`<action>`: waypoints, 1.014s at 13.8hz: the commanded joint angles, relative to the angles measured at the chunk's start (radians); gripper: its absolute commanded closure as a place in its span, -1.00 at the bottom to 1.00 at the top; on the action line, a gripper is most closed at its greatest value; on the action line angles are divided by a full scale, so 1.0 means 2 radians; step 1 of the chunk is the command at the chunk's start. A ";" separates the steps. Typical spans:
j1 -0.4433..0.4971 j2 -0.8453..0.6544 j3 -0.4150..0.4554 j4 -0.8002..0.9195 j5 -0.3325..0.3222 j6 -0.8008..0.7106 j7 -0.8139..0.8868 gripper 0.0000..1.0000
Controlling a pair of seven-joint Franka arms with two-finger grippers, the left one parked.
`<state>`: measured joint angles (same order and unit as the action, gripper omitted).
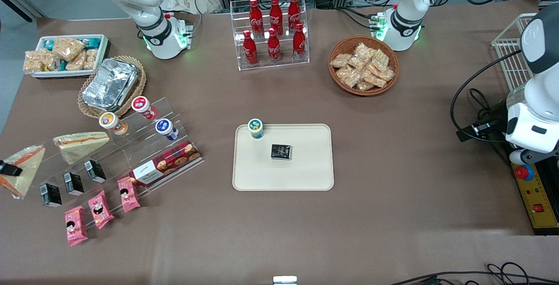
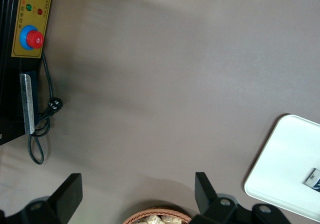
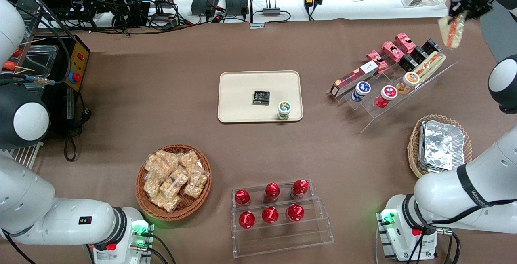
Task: Place sandwich on tray
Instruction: 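Lift the sandwich and carry it over the cream tray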
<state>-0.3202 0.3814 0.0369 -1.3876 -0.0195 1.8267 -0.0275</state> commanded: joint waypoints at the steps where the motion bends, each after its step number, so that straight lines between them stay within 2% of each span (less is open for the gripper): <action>1: 0.022 -0.023 0.057 0.007 -0.003 -0.013 -0.001 0.26; 3: 0.037 -0.031 0.115 0.007 -0.006 -0.008 -0.007 0.26; 5: 0.064 -0.022 0.149 0.007 -0.004 0.009 -0.023 0.25; 10: 0.204 0.024 0.151 0.005 -0.010 0.077 -0.060 0.25; 14: 0.315 0.074 0.150 0.005 -0.097 0.114 -0.061 0.25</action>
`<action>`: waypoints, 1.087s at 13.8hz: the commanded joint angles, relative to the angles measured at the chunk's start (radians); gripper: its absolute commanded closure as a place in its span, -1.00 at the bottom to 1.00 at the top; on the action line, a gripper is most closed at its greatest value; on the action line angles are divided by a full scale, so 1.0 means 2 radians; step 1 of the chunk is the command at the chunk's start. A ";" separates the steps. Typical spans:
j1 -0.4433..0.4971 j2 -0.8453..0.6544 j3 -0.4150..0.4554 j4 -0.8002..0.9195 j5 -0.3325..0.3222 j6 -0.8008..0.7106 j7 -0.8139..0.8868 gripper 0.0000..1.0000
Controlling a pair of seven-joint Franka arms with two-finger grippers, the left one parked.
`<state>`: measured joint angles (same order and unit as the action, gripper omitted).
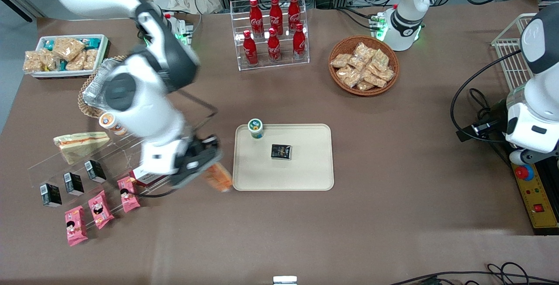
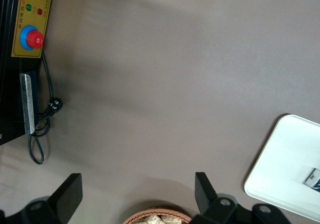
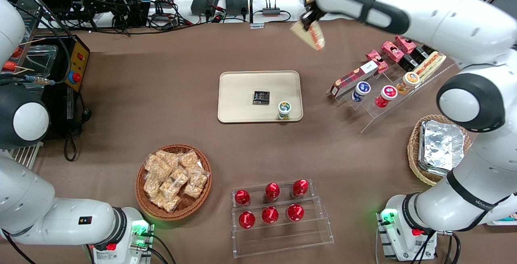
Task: Place sandwich on tray
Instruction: 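Lift the sandwich and carry it over the cream tray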
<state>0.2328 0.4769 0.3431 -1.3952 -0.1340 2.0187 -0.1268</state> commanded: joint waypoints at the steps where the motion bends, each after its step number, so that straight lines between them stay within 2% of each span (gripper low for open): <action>1: 0.059 0.038 -0.003 0.009 -0.060 0.026 -0.011 0.25; 5: 0.122 0.097 -0.005 0.009 -0.144 0.072 -0.009 0.25; 8: 0.126 0.132 -0.005 0.005 -0.192 0.113 -0.011 0.25; 11: 0.130 0.161 -0.006 0.005 -0.256 0.146 -0.010 0.25; 15: 0.130 0.186 -0.017 0.005 -0.296 0.186 -0.010 0.25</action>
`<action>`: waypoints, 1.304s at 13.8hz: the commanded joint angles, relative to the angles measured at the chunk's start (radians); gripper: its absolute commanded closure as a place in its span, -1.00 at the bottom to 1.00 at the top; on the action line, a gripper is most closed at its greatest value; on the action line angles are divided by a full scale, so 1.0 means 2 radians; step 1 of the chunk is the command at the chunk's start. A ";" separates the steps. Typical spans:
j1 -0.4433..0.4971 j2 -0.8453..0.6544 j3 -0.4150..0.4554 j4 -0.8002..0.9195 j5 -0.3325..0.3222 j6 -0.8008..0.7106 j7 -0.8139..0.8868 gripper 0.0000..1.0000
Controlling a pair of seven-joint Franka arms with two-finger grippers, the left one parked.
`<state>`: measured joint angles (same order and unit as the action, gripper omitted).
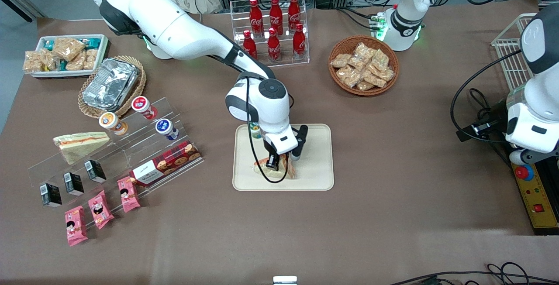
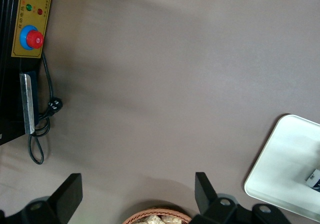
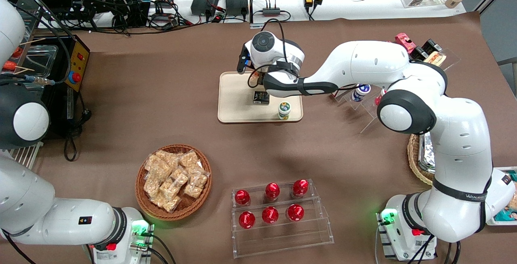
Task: Place sandwich on tray
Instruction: 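Lower the sandwich onto the tray and open the right gripper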
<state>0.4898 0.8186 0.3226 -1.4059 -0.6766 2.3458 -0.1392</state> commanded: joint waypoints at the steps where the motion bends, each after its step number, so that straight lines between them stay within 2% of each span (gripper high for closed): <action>1: 0.001 0.019 -0.007 0.010 -0.032 0.031 -0.004 0.25; 3: 0.001 0.026 -0.008 0.010 -0.033 0.043 -0.005 0.21; 4: 0.001 0.028 -0.008 0.010 -0.032 0.050 -0.004 0.05; 6: 0.001 0.030 -0.008 0.010 -0.028 0.053 0.001 0.03; 7: 0.001 0.031 -0.007 0.010 -0.025 0.053 0.003 -0.14; 8: 0.001 0.032 -0.006 0.010 -0.003 0.053 0.013 -0.60; 9: -0.001 0.031 -0.007 0.010 0.032 0.053 0.014 -0.63; 11: -0.002 0.026 -0.006 0.010 0.068 0.050 0.014 -0.90; 18: -0.029 -0.049 -0.004 0.013 0.161 -0.019 0.014 -0.91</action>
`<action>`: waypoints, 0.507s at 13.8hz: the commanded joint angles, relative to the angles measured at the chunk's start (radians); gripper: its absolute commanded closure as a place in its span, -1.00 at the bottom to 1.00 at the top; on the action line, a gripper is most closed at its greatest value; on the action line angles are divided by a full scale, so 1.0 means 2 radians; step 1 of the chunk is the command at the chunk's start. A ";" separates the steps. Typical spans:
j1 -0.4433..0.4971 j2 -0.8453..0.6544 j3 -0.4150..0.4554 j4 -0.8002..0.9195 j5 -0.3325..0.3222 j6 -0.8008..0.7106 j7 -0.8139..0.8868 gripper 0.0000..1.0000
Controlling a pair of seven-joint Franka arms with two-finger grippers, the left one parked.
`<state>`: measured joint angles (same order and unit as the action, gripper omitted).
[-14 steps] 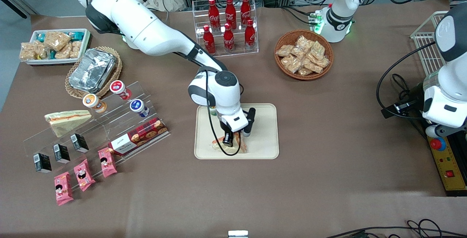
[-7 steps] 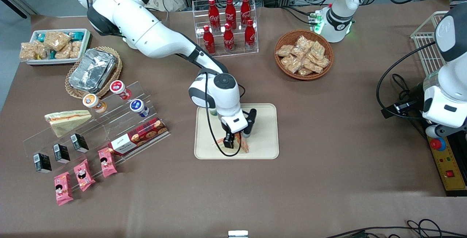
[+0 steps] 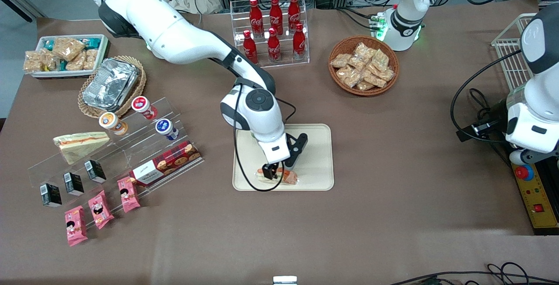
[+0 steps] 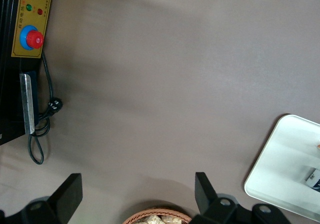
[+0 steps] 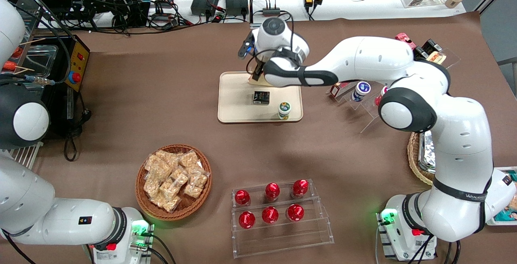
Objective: Place sandwich on tray
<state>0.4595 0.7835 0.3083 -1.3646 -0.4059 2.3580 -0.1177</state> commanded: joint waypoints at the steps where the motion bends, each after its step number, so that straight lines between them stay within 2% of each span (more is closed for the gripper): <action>1: -0.023 -0.052 0.003 -0.007 0.040 -0.035 0.004 -0.91; 3: -0.040 -0.084 0.000 -0.007 0.075 -0.063 0.009 -0.92; 7: -0.113 -0.138 0.000 -0.007 0.131 -0.107 0.019 -0.92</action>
<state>0.2941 0.5712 0.3011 -1.3535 -0.2056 2.1971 -0.0947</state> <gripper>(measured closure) 0.040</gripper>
